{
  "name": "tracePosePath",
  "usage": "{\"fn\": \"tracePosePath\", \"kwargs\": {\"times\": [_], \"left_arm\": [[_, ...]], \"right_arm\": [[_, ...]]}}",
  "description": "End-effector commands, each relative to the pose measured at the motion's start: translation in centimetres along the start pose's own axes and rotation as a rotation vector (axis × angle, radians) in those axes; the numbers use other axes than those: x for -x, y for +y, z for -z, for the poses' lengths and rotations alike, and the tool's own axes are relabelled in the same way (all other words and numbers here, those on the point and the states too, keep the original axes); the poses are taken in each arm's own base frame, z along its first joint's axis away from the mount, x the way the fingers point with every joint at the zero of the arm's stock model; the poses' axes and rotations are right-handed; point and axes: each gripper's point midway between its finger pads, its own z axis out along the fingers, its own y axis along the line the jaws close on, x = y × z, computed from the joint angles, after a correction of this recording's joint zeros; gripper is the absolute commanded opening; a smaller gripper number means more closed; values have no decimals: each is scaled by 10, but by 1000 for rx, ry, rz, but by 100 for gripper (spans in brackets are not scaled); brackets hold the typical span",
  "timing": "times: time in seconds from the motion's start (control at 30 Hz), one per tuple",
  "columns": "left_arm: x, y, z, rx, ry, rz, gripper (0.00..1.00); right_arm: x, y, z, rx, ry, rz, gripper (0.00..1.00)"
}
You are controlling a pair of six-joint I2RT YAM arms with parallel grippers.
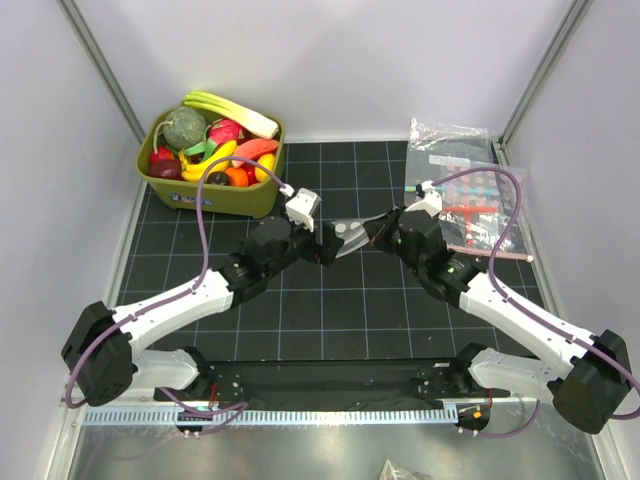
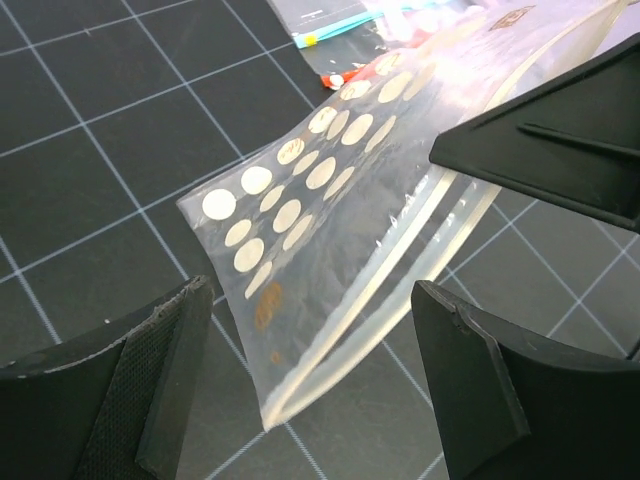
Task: Place the food in the zip-top bag and seal the zipper
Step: Open the zipper of the food storage bag.
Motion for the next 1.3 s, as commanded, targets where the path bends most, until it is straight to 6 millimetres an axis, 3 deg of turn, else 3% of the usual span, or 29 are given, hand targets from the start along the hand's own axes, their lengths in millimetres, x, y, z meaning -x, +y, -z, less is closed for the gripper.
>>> {"fn": "tracePosePath", "kwargs": {"times": [0.0, 0.03, 0.4, 0.57, 0.63, 0.7, 0.73, 0.87, 1.03, 1.17, 1.23, 1.27], "left_arm": [[21, -2, -1, 13, -54, -52, 81], [20, -2, -1, 12, -52, -54, 78], [6, -29, -11, -67, -12, -109, 78], [-5, -25, -20, -18, 37, -138, 76], [-2, -17, -24, 34, 40, -138, 65], [-12, -9, -27, 80, 83, -142, 55], [-11, -9, -27, 86, 96, -145, 43], [-14, -6, -32, 104, 116, -139, 21], [-11, 5, -28, 173, 109, -134, 0], [-7, 10, -24, 204, 88, -122, 0], [-5, 14, -21, 224, 80, -106, 0], [-5, 18, -21, 239, 77, -94, 0]], "right_arm": [[11, 24, 3, 78, -15, 1, 1], [11, 26, 4, 86, -14, 3, 1], [8, 27, 2, 88, 0, 14, 1], [6, 28, 1, 91, 7, 16, 1], [8, 29, 2, 94, 3, 14, 1], [8, 29, 2, 99, 3, 16, 1], [7, 31, 2, 107, 8, 17, 1], [3, 37, 2, 139, 28, 34, 2], [-1, 40, 1, 156, 47, 53, 10], [-4, 42, 0, 169, 61, 64, 15], [-6, 45, 0, 186, 70, 78, 32], [-8, 48, 2, 211, 85, 96, 48]]}}
